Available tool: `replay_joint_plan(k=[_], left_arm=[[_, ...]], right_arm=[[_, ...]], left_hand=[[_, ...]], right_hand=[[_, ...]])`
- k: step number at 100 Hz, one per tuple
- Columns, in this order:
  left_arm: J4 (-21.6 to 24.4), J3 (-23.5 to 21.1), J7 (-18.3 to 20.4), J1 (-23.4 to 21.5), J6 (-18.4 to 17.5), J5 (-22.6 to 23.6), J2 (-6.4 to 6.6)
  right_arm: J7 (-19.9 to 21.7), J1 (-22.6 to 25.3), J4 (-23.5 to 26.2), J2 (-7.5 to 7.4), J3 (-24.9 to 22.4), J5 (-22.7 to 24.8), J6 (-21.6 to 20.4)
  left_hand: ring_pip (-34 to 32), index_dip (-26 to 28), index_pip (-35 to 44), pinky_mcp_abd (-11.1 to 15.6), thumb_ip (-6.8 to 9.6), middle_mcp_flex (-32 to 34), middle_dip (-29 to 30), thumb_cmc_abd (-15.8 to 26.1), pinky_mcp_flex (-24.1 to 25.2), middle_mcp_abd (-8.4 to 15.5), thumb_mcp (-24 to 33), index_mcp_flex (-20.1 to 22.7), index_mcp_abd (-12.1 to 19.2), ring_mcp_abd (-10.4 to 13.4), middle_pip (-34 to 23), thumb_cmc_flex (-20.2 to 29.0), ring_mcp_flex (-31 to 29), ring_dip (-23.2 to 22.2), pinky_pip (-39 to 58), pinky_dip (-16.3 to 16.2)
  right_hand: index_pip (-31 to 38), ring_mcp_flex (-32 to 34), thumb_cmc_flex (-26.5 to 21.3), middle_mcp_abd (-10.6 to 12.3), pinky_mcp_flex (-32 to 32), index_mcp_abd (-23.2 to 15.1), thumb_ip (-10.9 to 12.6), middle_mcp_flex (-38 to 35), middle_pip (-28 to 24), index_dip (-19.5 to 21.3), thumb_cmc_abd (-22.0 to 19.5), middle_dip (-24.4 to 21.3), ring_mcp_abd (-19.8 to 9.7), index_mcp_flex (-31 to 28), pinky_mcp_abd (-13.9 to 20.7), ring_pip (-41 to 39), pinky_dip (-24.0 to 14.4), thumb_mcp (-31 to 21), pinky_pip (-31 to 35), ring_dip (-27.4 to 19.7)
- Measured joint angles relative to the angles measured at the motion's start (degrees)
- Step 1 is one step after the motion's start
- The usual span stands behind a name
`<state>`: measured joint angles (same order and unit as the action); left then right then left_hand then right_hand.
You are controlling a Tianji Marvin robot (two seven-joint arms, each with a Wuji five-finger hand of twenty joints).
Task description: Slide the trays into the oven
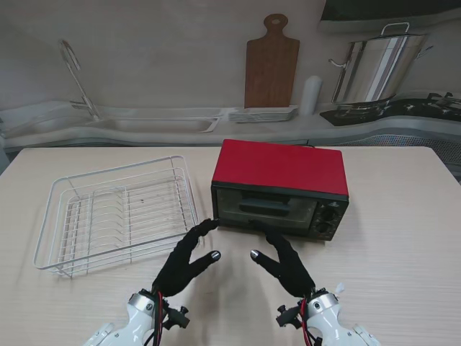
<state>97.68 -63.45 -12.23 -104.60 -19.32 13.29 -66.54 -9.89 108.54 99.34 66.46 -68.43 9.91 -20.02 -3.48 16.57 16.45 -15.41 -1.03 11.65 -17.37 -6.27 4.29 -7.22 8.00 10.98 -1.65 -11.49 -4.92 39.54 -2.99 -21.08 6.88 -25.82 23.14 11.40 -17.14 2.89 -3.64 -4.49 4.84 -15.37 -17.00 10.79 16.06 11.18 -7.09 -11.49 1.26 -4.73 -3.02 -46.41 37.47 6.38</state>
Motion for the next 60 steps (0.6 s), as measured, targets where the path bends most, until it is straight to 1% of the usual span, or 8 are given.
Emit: replay_joint_plan(k=[7, 13, 16, 29, 44, 60], left_arm=[[0.05, 0.01, -0.3, -0.12, 0.15, 0.0, -0.12], [0.22, 0.03, -0.46, -0.23, 0.5, 0.0, -0.16], [0.33, 0.07, -0.52, -0.27, 0.73, -0.03, -0.18], [0.9, 0.32, -0.54, -0.37, 1.73, -1.01, -0.24], [1.99, 0.47, -1.38, -0.95, 3.55, -1.65, -0.51], [3.11, 0.5, -2.14, -2.03, 4.27, -1.13, -0.68]], right_arm=[[0.29, -0.47, -0.35, -0.04, 0.36, -0.16, -0.02], [0.29, -0.86, -0.66, -0.06, 0.65, -0.17, -0.01], [0.28, -1.01, -0.74, -0.06, 0.76, -0.24, 0.0], [0.06, -1.4, -0.85, -0.03, 0.97, -0.46, 0.03], [1.08, -1.39, -0.91, -0.09, 0.7, -0.51, -0.29], [1.76, -1.26, -0.91, -0.24, 0.51, -1.06, -0.51]], left_hand=[[0.0, 0.0, 0.0, 0.01, 0.0, 0.0, 0.0, 0.0, 0.0, 0.0, 0.01, 0.0, 0.0, 0.0, 0.0, 0.0, 0.0, 0.0, 0.0, 0.13], [0.01, 0.0, 0.23, 0.02, 0.0, 0.0, 0.0, 0.0, 0.0, 0.0, 0.03, 0.0, 0.0, 0.0, 0.0, 0.0, 0.0, 0.0, -0.02, 0.59], [0.01, 0.0, 0.24, 0.02, 0.0, 0.0, 0.0, 0.0, 0.0, 0.01, 0.12, 0.0, 0.0, 0.0, 0.0, 0.0, 0.0, 0.0, -0.02, 0.62], [0.02, -0.01, 0.27, 0.44, 0.0, 0.0, 0.0, 0.0, 0.0, 0.01, 0.67, 0.0, 0.0, 0.01, 0.0, 0.59, 0.0, 0.0, -0.03, 0.71], [0.03, -0.01, 0.29, 0.48, 0.0, 0.0, 0.0, 0.0, 0.0, 0.01, 0.67, 0.0, 0.01, 0.51, 0.0, 0.59, 0.0, 0.0, -0.66, 1.27], [0.04, -0.01, 0.89, 0.5, 0.0, 0.0, 0.0, 0.0, 0.0, 0.01, 0.67, 0.0, 0.02, 0.52, 0.0, 0.59, 0.0, 0.0, -0.73, 1.4]], right_hand=[[0.0, 0.0, 0.0, 0.61, 0.02, -0.06, -0.03, 0.0, 0.66, -0.06, 0.12, -0.11, -0.44, 0.0, 0.24, 0.01, 0.39, 0.33, -0.57, 0.0], [-0.08, 0.0, 0.0, 0.66, 0.04, -0.09, -0.03, 0.0, 1.42, -0.63, 0.12, -0.45, -0.54, 0.0, 0.3, 0.02, 0.49, 0.36, -0.71, -0.09], [-0.09, 0.01, 0.0, 0.68, 0.1, -0.34, -0.03, 0.0, 2.03, -0.7, 0.12, -0.74, -0.56, 0.0, 0.38, 0.03, 0.52, 1.37, -0.89, -0.17], [-0.33, -0.7, 0.0, 1.12, 0.11, -0.94, -0.03, -0.02, 2.67, -0.72, 0.11, -0.77, -0.7, 0.0, 0.42, 0.9, 0.56, 1.38, -1.34, -0.37], [-0.69, -0.58, 0.0, 1.14, 0.11, -0.98, -0.03, -0.03, 3.48, -0.75, -0.09, -1.45, -0.71, 0.0, 0.43, 0.81, 0.57, 2.04, -1.35, -0.37], [-0.82, -1.87, 0.0, 1.15, 0.11, -1.43, -0.02, -0.04, 4.82, -1.34, -0.52, -1.99, -0.77, 0.0, 0.43, 0.76, 1.02, 2.0, -1.42, -0.28]])
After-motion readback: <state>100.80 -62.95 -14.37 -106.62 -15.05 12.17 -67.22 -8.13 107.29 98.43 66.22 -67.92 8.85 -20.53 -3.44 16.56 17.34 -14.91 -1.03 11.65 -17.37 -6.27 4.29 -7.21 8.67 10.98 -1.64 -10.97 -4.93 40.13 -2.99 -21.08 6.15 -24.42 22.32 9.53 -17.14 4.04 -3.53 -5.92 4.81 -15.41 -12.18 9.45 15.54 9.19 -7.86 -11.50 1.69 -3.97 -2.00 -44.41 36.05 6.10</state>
